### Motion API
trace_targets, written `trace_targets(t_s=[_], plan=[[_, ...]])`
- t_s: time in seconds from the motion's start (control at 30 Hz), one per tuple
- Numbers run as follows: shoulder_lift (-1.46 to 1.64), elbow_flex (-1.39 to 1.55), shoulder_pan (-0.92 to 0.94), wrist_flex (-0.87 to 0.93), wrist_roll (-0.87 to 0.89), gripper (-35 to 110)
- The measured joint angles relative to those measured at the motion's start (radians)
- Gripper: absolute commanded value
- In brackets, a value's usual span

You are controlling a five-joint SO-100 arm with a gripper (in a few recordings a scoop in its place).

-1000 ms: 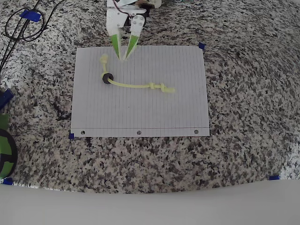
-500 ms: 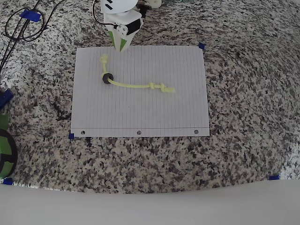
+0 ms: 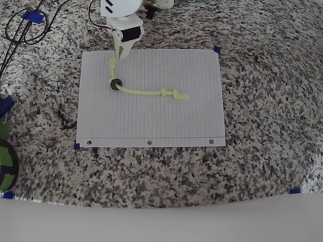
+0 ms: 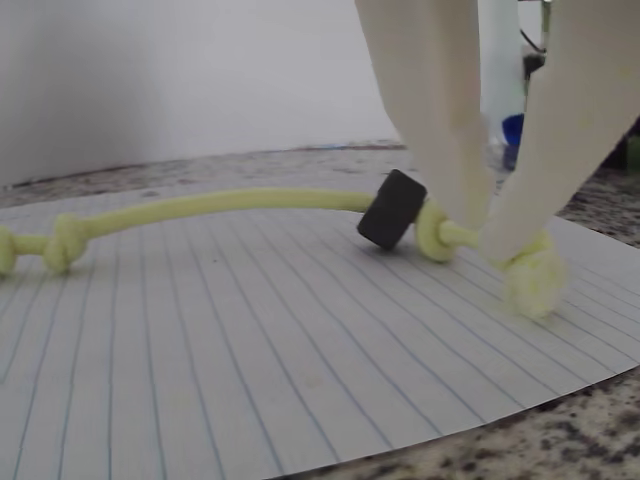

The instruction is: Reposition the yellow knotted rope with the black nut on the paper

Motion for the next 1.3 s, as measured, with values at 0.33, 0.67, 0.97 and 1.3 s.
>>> trace_targets(t_s=[0.33,0.67,0.97,1.3], plan=[[-0.137,-0.066,0.020,-0.015,-0.114,0],[-0.199,-0.067,0.110,-0.043,-0.141,0],[-0.215,-0.092,0.229,-0.196,-0.166,0],[-0.121,-0.129,0.181,-0.029,-0.187,0]])
